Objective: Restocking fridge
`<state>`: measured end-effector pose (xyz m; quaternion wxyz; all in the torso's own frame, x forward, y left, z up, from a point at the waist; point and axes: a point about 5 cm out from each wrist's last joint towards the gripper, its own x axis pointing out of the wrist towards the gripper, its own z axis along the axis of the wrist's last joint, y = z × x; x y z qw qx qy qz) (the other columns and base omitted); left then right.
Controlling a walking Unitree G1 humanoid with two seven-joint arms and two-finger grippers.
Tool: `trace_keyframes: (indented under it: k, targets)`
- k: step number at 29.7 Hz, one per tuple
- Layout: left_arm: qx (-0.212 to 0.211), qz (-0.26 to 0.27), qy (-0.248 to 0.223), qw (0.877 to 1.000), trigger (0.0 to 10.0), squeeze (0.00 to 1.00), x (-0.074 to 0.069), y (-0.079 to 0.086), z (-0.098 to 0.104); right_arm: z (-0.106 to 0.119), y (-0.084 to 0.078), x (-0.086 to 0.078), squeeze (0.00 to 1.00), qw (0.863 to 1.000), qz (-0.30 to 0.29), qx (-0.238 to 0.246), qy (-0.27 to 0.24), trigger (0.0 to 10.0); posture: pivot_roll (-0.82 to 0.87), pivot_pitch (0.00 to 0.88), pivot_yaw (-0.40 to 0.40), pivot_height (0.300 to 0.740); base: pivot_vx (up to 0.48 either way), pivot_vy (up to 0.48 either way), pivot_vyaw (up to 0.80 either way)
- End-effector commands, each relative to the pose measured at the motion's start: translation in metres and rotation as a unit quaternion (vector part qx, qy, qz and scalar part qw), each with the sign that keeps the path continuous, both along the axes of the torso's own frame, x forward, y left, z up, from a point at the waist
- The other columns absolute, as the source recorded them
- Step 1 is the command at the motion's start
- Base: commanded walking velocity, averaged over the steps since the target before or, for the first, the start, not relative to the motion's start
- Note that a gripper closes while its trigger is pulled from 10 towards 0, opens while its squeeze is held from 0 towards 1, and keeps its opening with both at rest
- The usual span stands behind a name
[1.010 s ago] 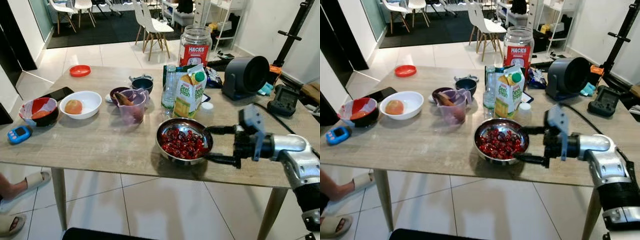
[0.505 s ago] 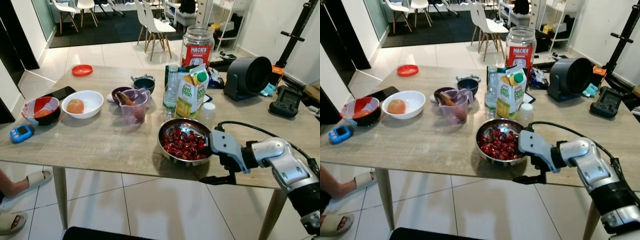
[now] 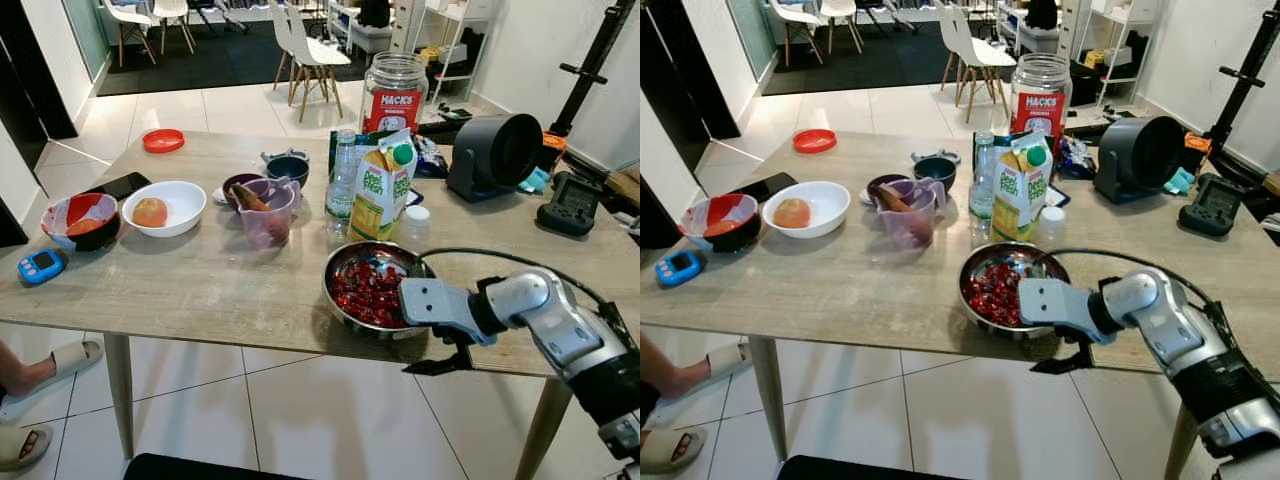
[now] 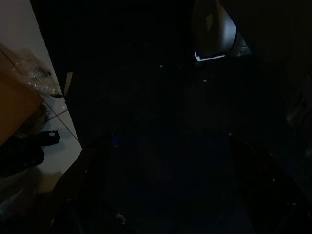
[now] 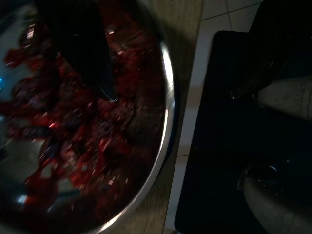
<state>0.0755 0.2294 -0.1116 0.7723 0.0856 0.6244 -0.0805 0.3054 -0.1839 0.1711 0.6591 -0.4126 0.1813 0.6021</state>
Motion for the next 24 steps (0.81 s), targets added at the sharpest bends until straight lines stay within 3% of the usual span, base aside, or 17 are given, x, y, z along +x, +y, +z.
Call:
trace_keyframes:
  k: [1, 9, 13, 17, 24]
  targets:
    - [-0.008, 0.000, 0.006, 1.000, 10.0, 0.00, -0.002, -0.007, -0.002, 0.011, 0.005, -0.001, 0.00, 1.000, 0.026, 0.011, -0.008, 10.0, 0.03, 0.000, -0.018, 0.740, 0.000, 0.000, 0.00]
    - [-0.009, 0.000, 0.005, 1.000, 10.0, 0.00, -0.001, -0.008, -0.002, 0.023, 0.014, -0.004, 0.00, 0.998, 0.066, 0.023, -0.008, 10.0, 0.03, 0.000, -0.017, 0.740, 0.000, 0.000, 0.00]
    - [-0.010, 0.001, 0.003, 1.000, 10.0, 0.00, 0.001, -0.009, -0.002, 0.020, 0.030, -0.004, 0.00, 0.995, 0.098, -0.022, -0.023, 10.0, 0.02, 0.000, -0.019, 0.740, 0.000, 0.000, 0.00]
    - [-0.011, 0.001, 0.001, 1.000, 10.0, 0.00, 0.002, -0.010, -0.002, 0.016, 0.044, -0.002, 0.00, 0.995, 0.098, -0.008, -0.021, 10.0, 0.02, 0.000, -0.018, 0.740, 0.000, 0.000, 0.00]
    - [-0.015, 0.001, 0.002, 1.000, 10.0, 0.00, 0.002, -0.012, -0.002, 0.007, 0.042, 0.002, 0.00, 0.995, 0.076, -0.056, -0.023, 10.0, 0.02, 0.000, -0.019, 0.740, 0.000, 0.000, 0.00]
